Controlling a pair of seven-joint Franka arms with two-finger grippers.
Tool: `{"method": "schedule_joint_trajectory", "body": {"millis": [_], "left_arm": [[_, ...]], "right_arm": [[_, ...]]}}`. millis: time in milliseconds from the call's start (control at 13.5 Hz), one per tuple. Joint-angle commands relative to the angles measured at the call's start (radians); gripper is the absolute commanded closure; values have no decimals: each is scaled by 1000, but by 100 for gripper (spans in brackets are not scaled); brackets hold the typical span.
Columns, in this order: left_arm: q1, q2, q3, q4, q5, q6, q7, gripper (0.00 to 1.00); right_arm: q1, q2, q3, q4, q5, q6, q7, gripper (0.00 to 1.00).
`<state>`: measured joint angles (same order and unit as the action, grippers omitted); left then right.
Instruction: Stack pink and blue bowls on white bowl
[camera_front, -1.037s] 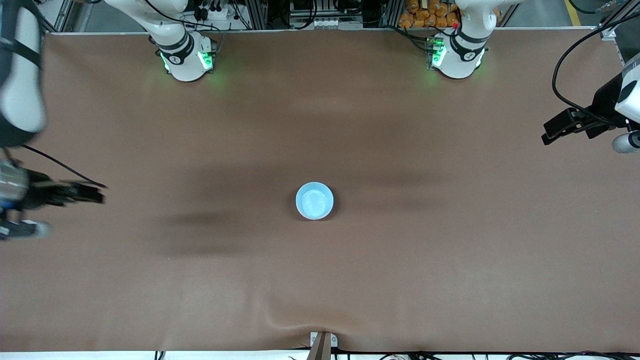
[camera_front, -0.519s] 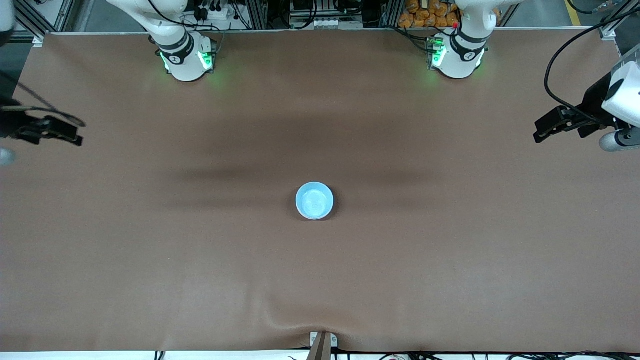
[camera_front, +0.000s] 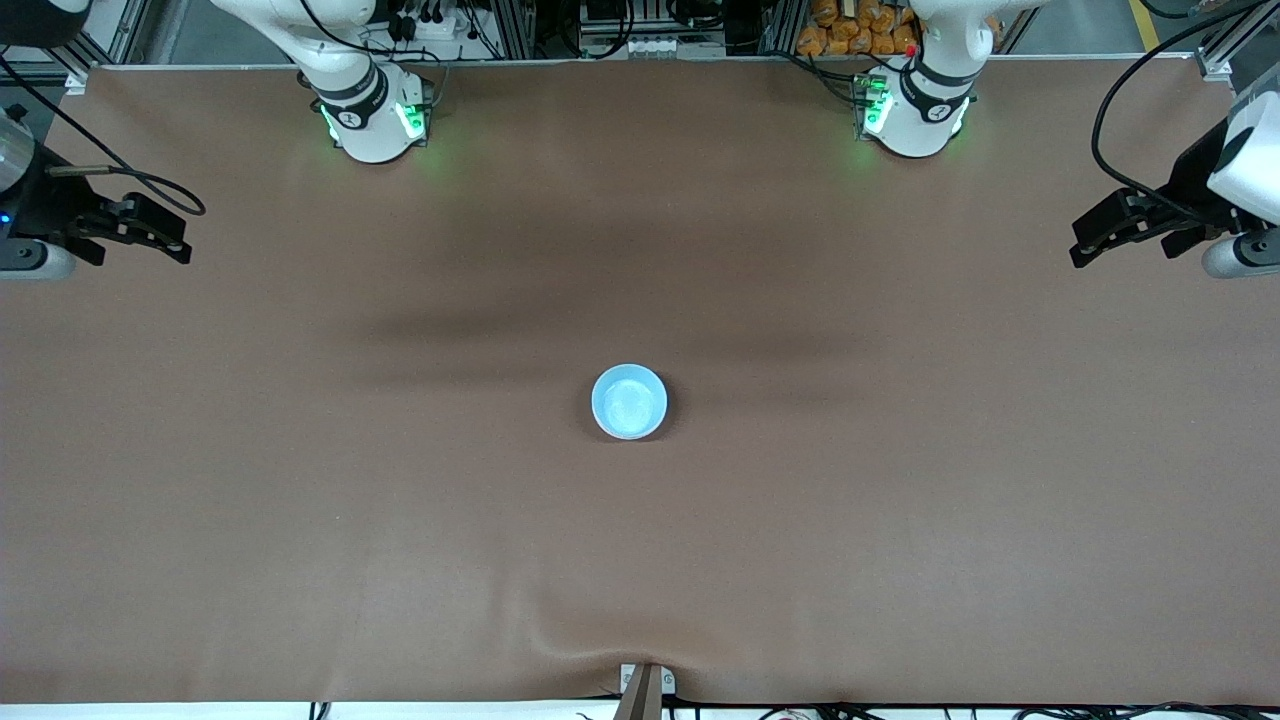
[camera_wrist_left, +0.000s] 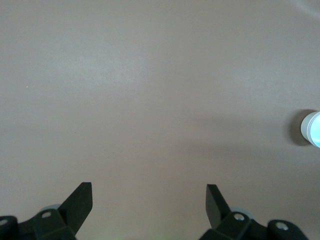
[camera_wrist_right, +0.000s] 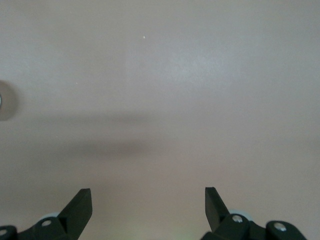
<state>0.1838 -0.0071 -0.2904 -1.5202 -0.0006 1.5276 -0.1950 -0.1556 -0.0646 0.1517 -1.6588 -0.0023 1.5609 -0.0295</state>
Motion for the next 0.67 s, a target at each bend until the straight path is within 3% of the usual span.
{"method": "schedule_joint_trajectory", "body": {"millis": [0,593], "left_arm": [[14,-8,-6,0,-4,-12,31,0],[16,-1,-4,2,-6,-12,32,0]], "right_arm": [[34,62,-3,102,-8,-45,5,0],[34,57,-3,103,-8,-68,28,0]]}}
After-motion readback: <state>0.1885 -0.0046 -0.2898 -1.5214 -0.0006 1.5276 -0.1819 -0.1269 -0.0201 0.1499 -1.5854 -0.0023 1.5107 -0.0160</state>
